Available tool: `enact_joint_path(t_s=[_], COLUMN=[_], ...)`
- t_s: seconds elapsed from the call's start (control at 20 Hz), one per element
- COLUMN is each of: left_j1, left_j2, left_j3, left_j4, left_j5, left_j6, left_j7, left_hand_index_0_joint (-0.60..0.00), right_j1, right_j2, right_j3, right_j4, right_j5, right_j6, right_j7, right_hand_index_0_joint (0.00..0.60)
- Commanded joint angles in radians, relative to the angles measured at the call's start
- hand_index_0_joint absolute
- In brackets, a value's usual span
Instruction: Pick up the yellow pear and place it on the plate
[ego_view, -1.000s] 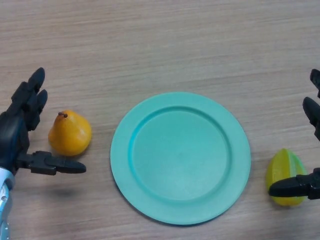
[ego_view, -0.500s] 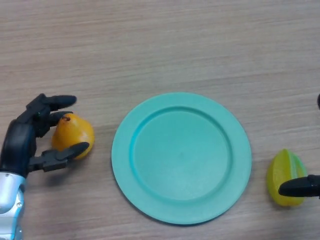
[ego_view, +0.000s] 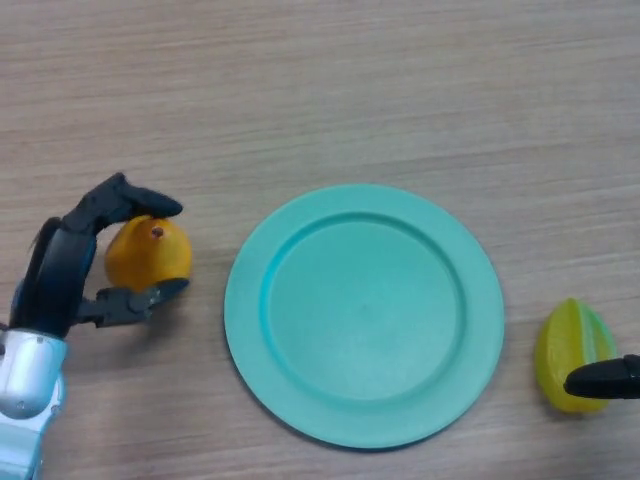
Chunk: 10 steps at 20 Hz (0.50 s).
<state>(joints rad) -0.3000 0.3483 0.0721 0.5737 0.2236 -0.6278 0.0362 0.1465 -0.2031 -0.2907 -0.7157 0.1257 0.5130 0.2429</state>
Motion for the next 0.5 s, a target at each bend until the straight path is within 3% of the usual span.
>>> enact_joint_path(t_s=[0.05,0.1,0.25,0.3,0.4,0.5], left_j1=[-0.007,0.026,0.111,0.128,0.159,0.151], left_j2=[0.007,-0.022,-0.076,-0.115,-0.143,-0.155], left_j3=[0.047,0.035,-0.016,-0.047,-0.123,-0.182], left_j4=[-0.163,-0.276,-0.519,-0.582,-0.600,-0.572], left_j5=[-0.128,-0.244,-0.328,-0.340,-0.254,-0.239], left_j6=[-0.024,0.052,0.318,0.370,0.395,0.389], left_j7=[-0.022,-0.097,-0.221,-0.224,-0.263,-0.227], left_hand_index_0_joint=[-0.600,-0.600,-0.600,-0.600,-0.600,-0.600], right_j1=[-0.018,-0.021,-0.018,-0.016,-0.021,-0.026], right_j2=[-0.015,-0.017,-0.016,-0.016,-0.021,-0.025], right_j3=[-0.054,-0.055,-0.061,-0.064,-0.070,-0.070], right_j4=[-0.064,-0.066,-0.071,-0.074,-0.069,-0.069], right_j5=[-0.011,-0.006,0.000,0.004,-0.004,-0.008], right_j6=[-0.115,-0.112,-0.106,-0.102,-0.111,-0.101], right_j7=[-0.010,-0.012,-0.011,-0.008,0.000,0.005], right_hand_index_0_joint=[0.000,0.000,0.000,0.000,0.000,0.000])
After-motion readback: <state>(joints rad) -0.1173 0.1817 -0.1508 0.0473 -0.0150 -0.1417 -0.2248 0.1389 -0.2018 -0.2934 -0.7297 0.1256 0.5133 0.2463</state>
